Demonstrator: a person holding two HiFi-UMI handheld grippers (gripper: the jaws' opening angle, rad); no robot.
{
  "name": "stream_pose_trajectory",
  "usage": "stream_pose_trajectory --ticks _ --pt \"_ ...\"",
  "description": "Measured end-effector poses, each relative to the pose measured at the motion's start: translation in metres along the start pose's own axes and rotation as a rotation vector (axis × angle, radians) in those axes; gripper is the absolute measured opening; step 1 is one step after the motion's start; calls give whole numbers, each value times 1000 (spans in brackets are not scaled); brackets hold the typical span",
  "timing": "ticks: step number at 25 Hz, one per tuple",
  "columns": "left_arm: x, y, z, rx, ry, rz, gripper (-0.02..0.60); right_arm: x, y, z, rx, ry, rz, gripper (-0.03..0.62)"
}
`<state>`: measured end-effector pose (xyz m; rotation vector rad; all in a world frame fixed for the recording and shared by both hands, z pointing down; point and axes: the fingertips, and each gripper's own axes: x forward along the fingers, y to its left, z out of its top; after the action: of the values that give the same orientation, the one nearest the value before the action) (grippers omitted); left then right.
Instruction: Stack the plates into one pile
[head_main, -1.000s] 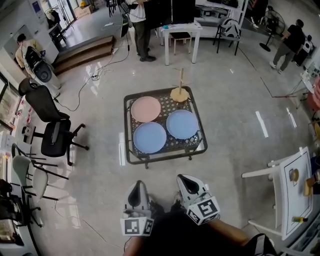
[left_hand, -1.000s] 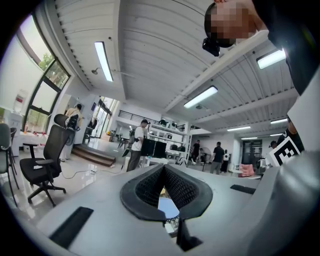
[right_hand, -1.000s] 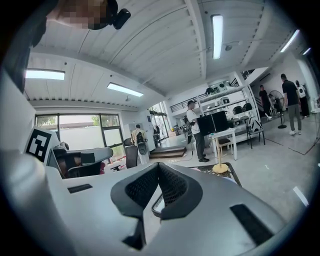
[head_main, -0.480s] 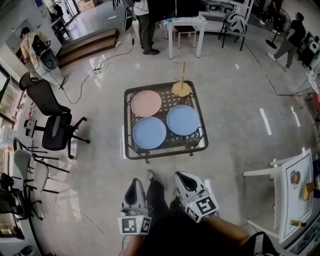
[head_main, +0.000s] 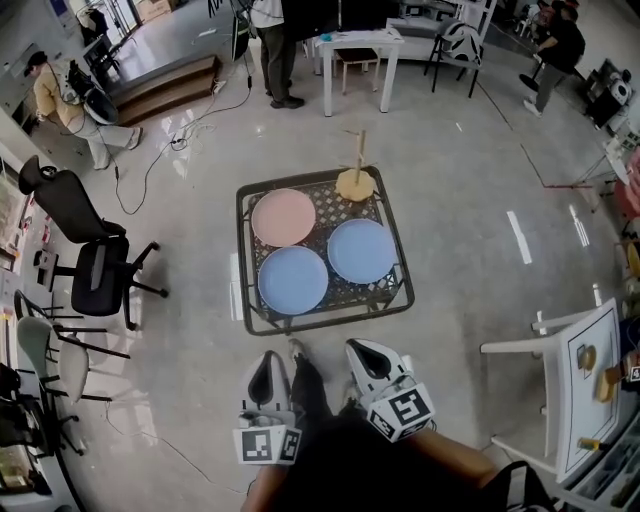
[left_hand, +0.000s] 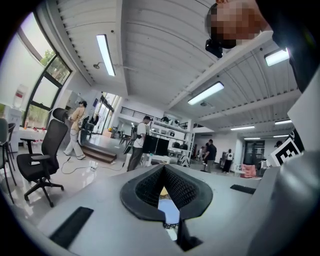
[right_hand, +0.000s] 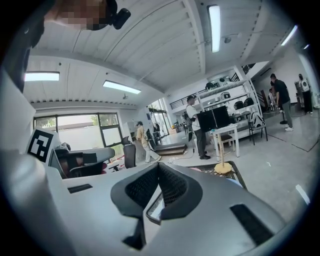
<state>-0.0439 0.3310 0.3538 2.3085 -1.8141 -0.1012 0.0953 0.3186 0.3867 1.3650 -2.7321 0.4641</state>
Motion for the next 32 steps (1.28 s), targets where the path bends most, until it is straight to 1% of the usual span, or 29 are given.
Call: stream_pose_trajectory --ticks 7,12,17,26,32 --pt "57 52 18 -12 2 -20 15 72 -6 23 -18 -7 -19 8" --pt "95 87 32 -22 7 -42 15 119 -8 37 -17 -2 -47 8" --pt "127 123 37 -37 30 -70 15 159 -6 45 -19 9 -89 8" --pt "171 176 31 -35 77 -121 15 216 -9 43 3 26 -170 8" --pt "186 200 23 -40 104 -108 15 235 -13 38 6 49 -188 8"
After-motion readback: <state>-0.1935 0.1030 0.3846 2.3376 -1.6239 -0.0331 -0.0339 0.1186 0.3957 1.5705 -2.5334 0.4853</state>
